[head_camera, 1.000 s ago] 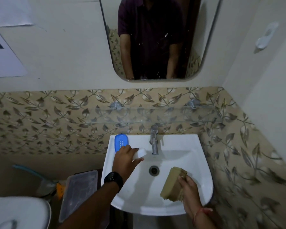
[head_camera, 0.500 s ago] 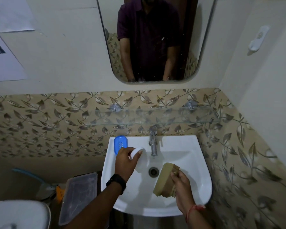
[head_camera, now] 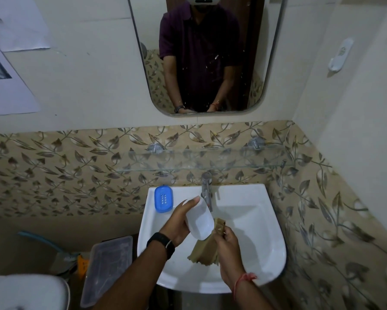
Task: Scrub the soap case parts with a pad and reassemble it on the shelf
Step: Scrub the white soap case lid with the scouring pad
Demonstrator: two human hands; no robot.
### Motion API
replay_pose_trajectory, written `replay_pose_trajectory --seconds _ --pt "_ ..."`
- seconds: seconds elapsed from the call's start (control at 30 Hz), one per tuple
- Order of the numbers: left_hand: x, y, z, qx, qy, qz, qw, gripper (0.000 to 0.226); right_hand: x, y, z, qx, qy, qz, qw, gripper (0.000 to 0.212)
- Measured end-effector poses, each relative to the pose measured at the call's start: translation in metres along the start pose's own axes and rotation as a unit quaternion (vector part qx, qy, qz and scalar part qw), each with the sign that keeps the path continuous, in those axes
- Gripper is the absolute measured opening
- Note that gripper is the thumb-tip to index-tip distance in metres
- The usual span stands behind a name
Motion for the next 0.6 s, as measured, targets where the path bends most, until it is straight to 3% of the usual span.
replay_pose_trajectory --seconds 0.13,0.27,0.33,0.4,0.47,0.53,0.6 --pt "-0.002 -0.006 0.004 -0.036 -0.006 0.010 0.999 0.058 0.003 0.002 -0.002 -0.027 -0.031 0.003 0.999 0.017" --pt "-0.005 0.006 0.002 0.028 -0.002 0.024 0.999 0.068 0.001 0.007 0.004 -0.037 -0.052 -0.041 0.997 0.012" --pt "-0.006 0.015 -0.001 0.058 0.001 0.019 0.998 0.071 -0.012 0.016 0.008 0.002 -0.008 -0.047 0.999 0.015" --pt "-0.007 0.019 -0.002 0.066 0.009 -0.009 0.998 0.078 -0.042 0.020 0.014 0.049 0.102 0.022 0.993 0.021" --pt "-0.009 0.012 0.000 0.043 0.020 -0.041 0.998 0.080 -0.074 0.001 0.023 0.022 0.207 0.123 0.970 0.023" --pt "-0.010 -0.004 0.003 0.005 0.026 -0.030 0.999 0.084 -0.086 -0.029 0.028 -0.032 0.236 0.185 0.953 0.026" --pt "-0.013 -0.013 0.004 0.002 0.029 0.008 1.000 0.088 -0.088 -0.047 0.030 -0.035 0.252 0.199 0.947 0.027"
Point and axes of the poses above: each hand's wrist, its own z-axis away from the middle knuckle, its own y-axis out of the back of the hand, x = y × z, the point moved 8 cm from there along -z, towards the middle knuckle, and after that the axes turned 10 degrees about -y, right-handed, at the moved point
